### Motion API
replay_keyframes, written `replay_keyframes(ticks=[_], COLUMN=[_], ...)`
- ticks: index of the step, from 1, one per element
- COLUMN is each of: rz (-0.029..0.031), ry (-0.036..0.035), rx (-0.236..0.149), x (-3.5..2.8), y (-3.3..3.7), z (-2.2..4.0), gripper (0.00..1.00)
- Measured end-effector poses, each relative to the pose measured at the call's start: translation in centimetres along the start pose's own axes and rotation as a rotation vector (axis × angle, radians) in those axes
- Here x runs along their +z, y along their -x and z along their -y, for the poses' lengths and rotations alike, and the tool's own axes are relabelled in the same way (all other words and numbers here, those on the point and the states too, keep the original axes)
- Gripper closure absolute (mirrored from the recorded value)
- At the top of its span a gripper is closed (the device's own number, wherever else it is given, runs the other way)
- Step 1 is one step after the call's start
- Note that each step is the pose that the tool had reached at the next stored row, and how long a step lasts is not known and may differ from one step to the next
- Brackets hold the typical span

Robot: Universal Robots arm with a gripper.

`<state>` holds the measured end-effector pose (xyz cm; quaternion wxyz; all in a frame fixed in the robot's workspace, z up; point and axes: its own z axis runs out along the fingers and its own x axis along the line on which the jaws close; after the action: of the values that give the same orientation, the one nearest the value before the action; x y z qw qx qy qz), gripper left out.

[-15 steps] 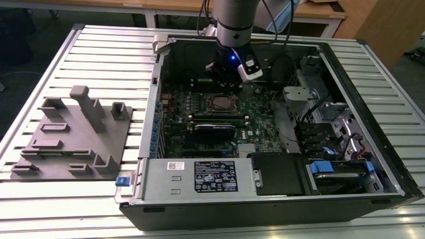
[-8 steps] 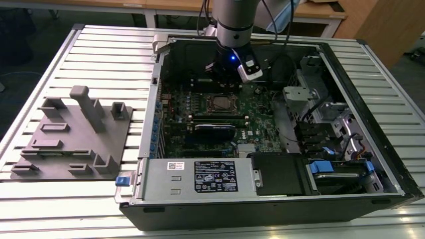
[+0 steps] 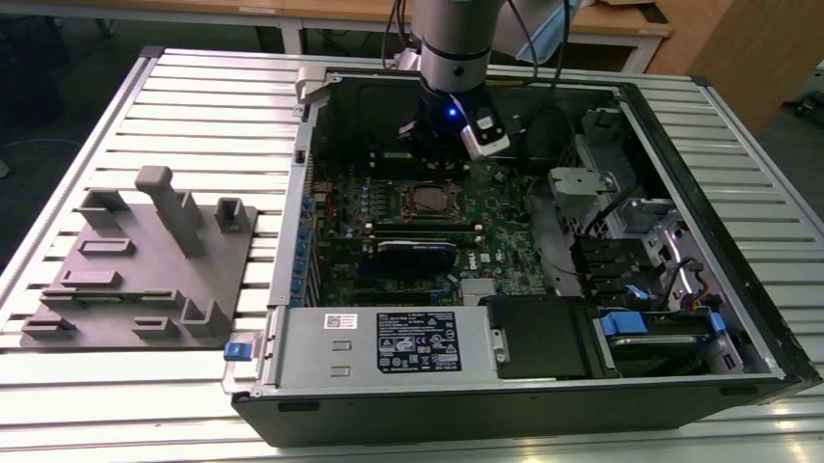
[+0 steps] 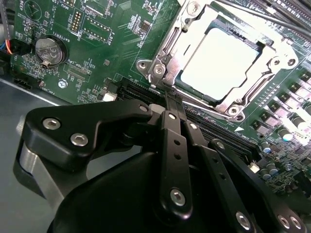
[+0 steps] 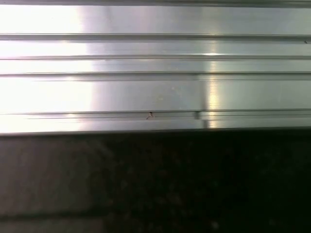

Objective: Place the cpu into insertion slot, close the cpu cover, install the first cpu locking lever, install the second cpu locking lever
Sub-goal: 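Install the first cpu locking lever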

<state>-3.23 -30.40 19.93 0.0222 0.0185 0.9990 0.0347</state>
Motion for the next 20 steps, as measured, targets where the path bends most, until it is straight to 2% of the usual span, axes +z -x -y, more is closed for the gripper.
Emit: replay_keyframes(ticks=[6,20], rz=[0.0001,0.0001], ry=[0.0002,-0.0044], rx=[0.0,0.0], x=[-0.1,0.05], y=[0.01,0.03], z=[-0.01,0.0], gripper=[0.89,0.89])
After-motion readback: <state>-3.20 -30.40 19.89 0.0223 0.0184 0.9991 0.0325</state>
